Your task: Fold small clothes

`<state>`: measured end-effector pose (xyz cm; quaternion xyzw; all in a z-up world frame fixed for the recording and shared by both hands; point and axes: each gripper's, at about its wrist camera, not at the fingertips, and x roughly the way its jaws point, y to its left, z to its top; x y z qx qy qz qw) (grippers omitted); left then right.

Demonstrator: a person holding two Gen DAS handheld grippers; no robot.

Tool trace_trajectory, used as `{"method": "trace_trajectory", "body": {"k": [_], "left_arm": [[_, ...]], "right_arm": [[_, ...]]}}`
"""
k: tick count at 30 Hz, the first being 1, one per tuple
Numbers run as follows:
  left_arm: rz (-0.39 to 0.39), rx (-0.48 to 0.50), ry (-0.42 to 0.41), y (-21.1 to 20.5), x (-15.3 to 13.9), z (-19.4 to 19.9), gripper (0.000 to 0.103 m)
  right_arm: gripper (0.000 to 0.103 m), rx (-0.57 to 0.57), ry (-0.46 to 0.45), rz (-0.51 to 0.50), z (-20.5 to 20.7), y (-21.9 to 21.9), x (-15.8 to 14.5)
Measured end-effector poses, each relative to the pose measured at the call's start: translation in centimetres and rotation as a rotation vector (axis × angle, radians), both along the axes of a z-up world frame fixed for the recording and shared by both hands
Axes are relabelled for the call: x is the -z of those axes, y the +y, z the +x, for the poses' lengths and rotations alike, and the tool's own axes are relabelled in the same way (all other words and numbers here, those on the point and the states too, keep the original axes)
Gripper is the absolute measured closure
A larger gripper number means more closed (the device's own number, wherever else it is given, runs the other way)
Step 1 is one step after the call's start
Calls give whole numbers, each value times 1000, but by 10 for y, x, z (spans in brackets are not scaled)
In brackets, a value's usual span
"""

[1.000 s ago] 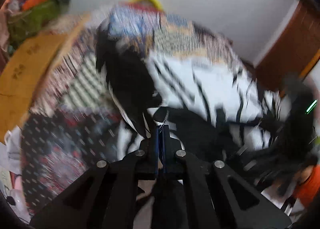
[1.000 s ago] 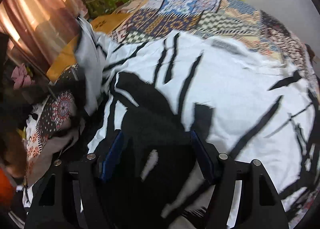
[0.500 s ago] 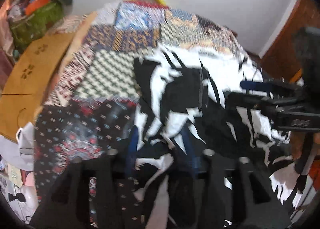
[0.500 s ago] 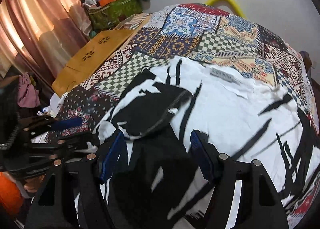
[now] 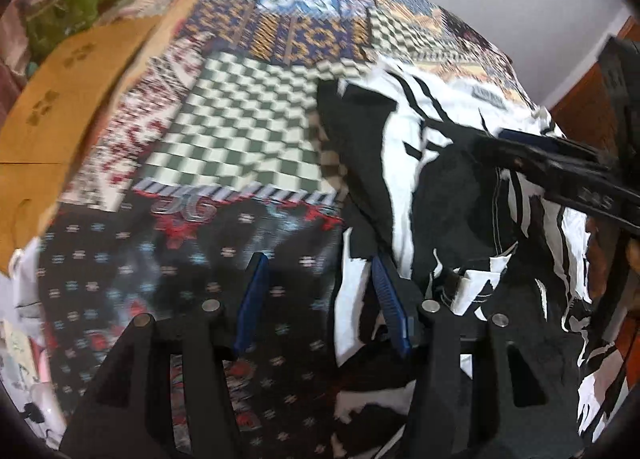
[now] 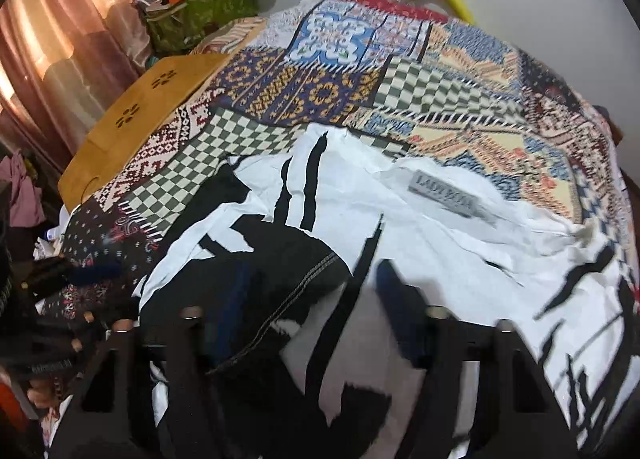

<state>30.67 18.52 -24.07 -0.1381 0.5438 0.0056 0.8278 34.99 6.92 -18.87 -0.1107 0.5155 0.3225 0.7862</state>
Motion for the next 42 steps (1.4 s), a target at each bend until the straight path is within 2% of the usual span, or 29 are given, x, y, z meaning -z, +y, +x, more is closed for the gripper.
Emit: {"method": "trace_trajectory", "body": {"k": [2, 3, 5, 6, 8, 10, 14, 16, 18, 20, 21, 23, 24, 25, 26, 30, 35, 38, 42], "left_arm": [[24, 26, -13, -6, 2, 3, 50], [42, 45, -21, -10, 2, 4, 52], [60, 63, -32, -13, 2, 6, 63], [78, 63, -31, -14, 3, 7, 64], [107, 58, -30, -15, 5, 9, 64], [179, 22, -29, -13, 6, 12, 64], [178, -28, -11, -8, 13, 15, 64], [179, -33, -2, -8, 10, 14, 64], [163, -32, 2, -6, 5, 10, 64], [141, -32, 0, -6, -1, 3, 63], [130, -30, -4, -5, -5, -1, 63], [113, -27, -13, -7, -12, -9, 59], [102, -27, -20, -8, -16, -14, 58], [92, -23, -28, -10, -19, -17, 51], [89, -19, -34, -12, -21, -20, 47], [109, 14, -49, -26, -27, -31, 40], [150, 42, 51, -35, -2, -38, 38], [165, 35, 43, -33, 2, -46, 30], [177, 33, 48, -32, 0, -57, 29]], "right_arm": [[92, -29, -14, -1, -3, 4, 4], [95, -47, -24, -3, -6, 6, 5], [97, -78, -54, -27, -10, 10, 6], [98, -95, -76, -38, -10, 12, 6], [99, -90, -106, -52, -7, 13, 4], [99, -59, -142, -68, 2, 10, 3], [99, -7, -125, -76, 16, 2, 9], [99, -8, -151, -95, 11, 1, 5], [93, -17, -166, -119, 2, 0, -3], [82, -18, -171, -130, -4, -1, -13], [76, -29, -164, -106, -11, -3, -21], [53, -38, -150, -63, -20, -4, -30], [51, -47, -144, -35, -26, -3, -35], [48, -63, -135, -9, -35, -1, -38], [48, -78, -122, 1, -40, 2, -38], [48, -141, -56, -24, -62, 16, -19], [48, -180, -24, -118, -80, 14, 12], [46, -192, -43, -118, -89, -1, 10], [44, -148, -4, -80, -87, -23, 4]]}}
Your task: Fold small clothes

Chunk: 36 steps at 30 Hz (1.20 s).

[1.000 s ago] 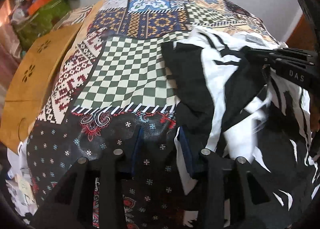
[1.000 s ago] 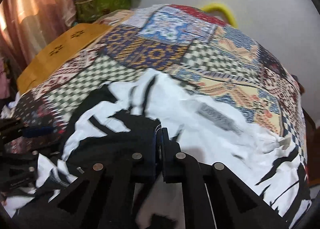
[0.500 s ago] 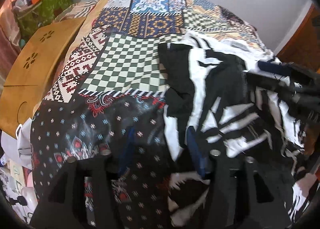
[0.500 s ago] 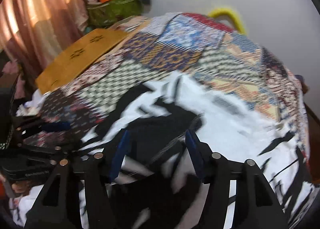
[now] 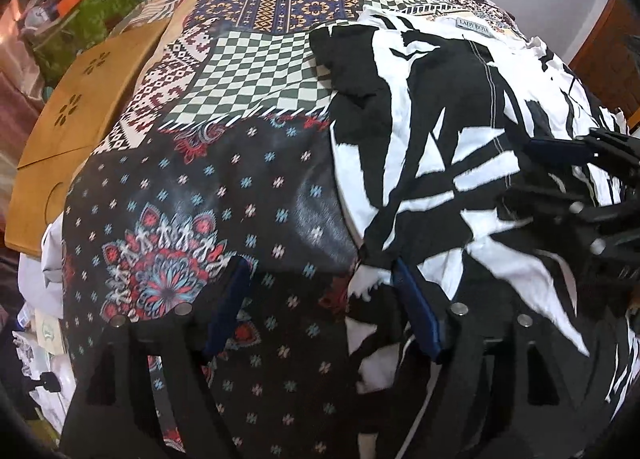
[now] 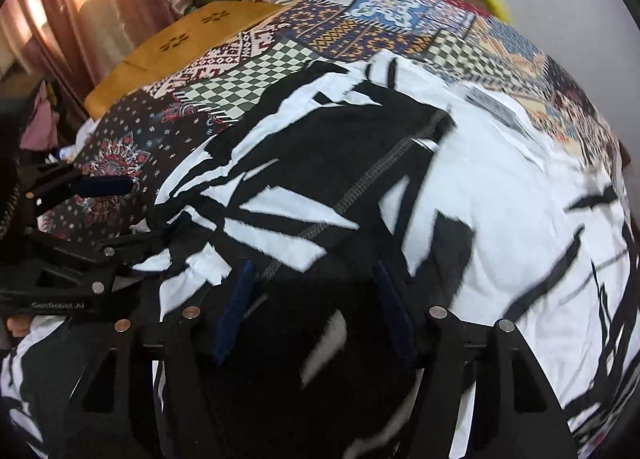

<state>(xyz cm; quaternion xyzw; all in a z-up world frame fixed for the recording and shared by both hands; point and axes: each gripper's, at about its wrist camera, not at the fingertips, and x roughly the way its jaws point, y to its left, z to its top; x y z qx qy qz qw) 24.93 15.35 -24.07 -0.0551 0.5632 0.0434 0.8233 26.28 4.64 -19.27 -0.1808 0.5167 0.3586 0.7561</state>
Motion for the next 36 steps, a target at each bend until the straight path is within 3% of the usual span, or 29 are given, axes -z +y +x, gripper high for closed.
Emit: {"method": "trace_trajectory", "body": {"k": [7, 10, 16, 22, 28, 36], "left_arm": [[46, -7, 21, -1, -10, -11, 29], [72, -6, -6, -6, -27, -9, 29], [79, 18, -86, -28, -67, 7, 28], [62, 42, -153, -68, -92, 44, 21], [58, 75, -134, -104, -85, 77, 18], [46, 116, -60, -134, -47, 116, 18]], "right_arm": [[44, 66, 19, 25, -4, -37, -15], [44, 99, 7, 31, -6, -61, -23], [44, 197, -67, 73, -3, -117, -54], [44, 313, -172, 114, 5, -183, -87], [44, 442, -189, 124, 22, -246, -92], [42, 601, -140, 135, 56, -308, -77]]}}
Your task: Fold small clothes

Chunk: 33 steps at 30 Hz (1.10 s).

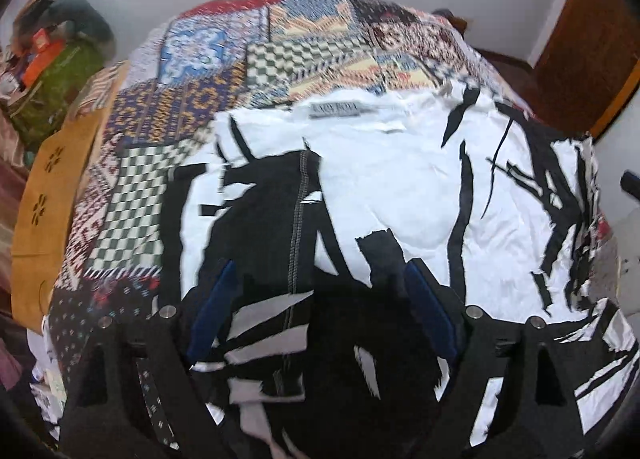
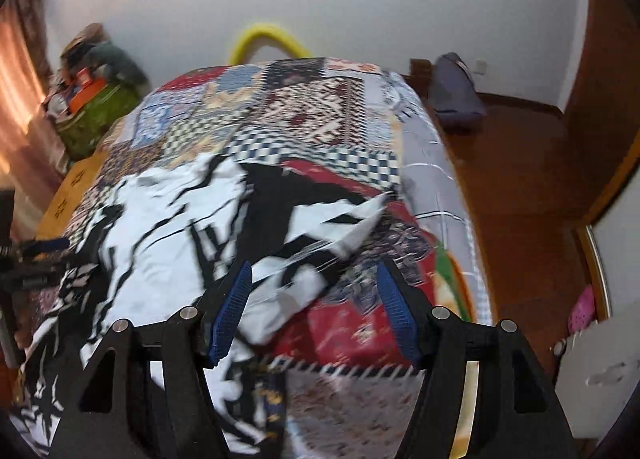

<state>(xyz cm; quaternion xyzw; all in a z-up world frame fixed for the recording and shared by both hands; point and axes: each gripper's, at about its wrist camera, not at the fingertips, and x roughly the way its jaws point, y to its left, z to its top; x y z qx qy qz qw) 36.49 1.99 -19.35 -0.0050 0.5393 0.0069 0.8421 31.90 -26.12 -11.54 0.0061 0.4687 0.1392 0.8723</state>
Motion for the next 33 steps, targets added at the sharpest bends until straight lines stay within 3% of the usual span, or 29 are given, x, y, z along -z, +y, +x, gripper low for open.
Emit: {"method": "trace_trajectory", "body": {"k": [7, 12, 13, 15, 19, 21, 25, 33], "left_arm": [[20, -16, 72, 3, 36, 11, 18], [36, -4, 55, 1, 40, 6, 18], [42, -1, 52, 1, 39, 6, 18], [55, 9, 47, -1, 38, 5, 18], [83, 28, 27, -6, 35, 1, 18], [92, 43, 14, -9, 32, -2, 18], [99, 54, -24, -10, 20, -9, 18], [47, 22, -73, 7, -7, -24, 18]], "right_arm": [[40, 38, 66, 74, 38, -5, 24], [40, 72, 130, 115, 59, -5, 48], [41, 76, 133, 121, 61, -5, 52], [55, 83, 126, 138, 60, -6, 54], [94, 68, 106, 167, 54, -10, 45], [96, 51, 105, 174, 54, -8, 40], [97, -7, 20, 135, 45, 9, 12], [97, -144, -75, 202, 33, 74, -41]]}}
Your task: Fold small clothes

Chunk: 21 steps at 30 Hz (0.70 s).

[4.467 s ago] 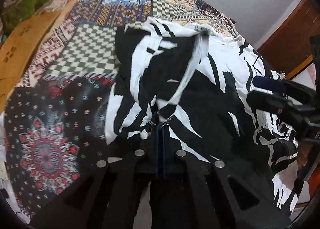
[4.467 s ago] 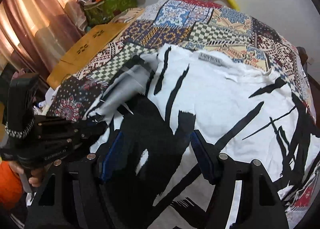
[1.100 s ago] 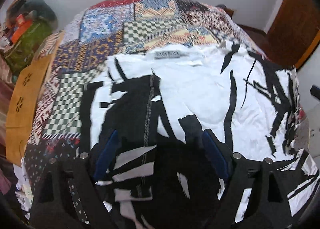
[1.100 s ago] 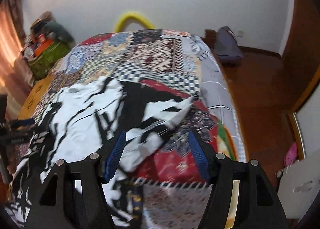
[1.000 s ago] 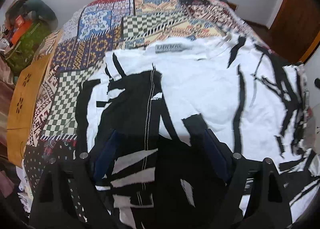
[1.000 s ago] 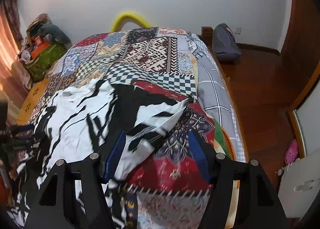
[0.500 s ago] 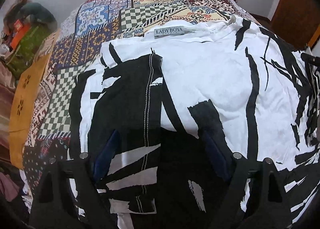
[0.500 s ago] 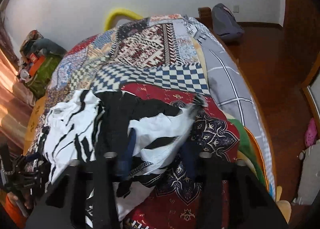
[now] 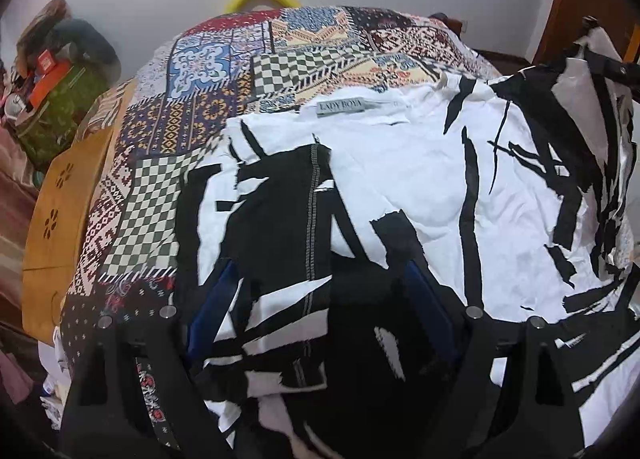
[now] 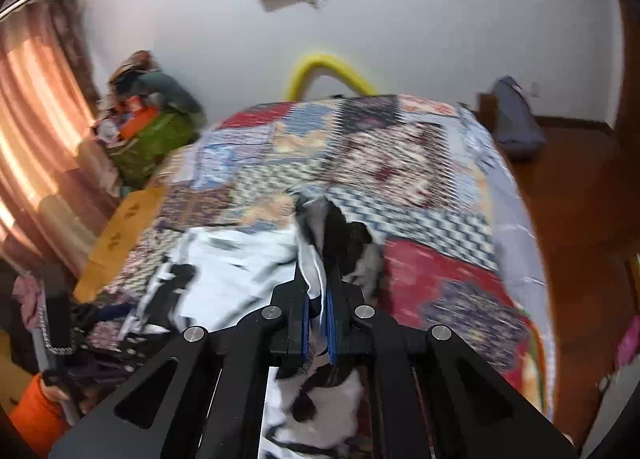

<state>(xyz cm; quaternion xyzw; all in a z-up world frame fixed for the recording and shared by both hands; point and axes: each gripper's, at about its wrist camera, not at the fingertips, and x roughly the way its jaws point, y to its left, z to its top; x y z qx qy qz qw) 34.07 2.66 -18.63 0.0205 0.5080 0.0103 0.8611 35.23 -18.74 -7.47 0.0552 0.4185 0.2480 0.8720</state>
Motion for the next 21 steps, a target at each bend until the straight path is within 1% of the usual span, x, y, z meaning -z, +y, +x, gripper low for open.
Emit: {"method": "trace_trajectory", "body": {"k": [3, 5, 6, 8, 9, 11, 13, 15, 17, 19, 21], "left_arm": [[-19, -9, -7, 8, -7, -8, 18], [-37, -20, -10, 14, -12, -12, 18], [-47, -24, -9, 16, -14, -15, 18], [-67, -32, -6, 19, -16, -18, 18], [-75, -35, -6, 21, -18, -18, 18], [-87, -37, -9, 21, -22, -19, 18], [-93, -32, -13, 18, -24, -17, 18], [-99, -17, -14, 9, -28, -11, 18], [-98, -2, -18, -2, -31, -5, 18], [-98, 24, -24, -17, -34, 3, 18], [-102, 52, -31, -37, -35, 15, 18]], "right_arm": [[95, -50, 5, -1, -1, 33, 4], [94, -81, 32, -22, 1, 54, 17], [91, -84, 42, -35, 2, 60, 22], [67, -108, 106, -64, 5, 74, 42], [63, -109, 126, -72, 6, 75, 47], [62, -105, 151, -83, 3, 76, 56], [62, -110, 140, -85, -2, 69, 54], [62, -106, 109, -93, -7, 61, 46], [59, -94, 67, -112, -11, 48, 36], [58, -81, 19, -147, -16, 33, 27], [58, -73, -6, -183, -19, 22, 26]]}}
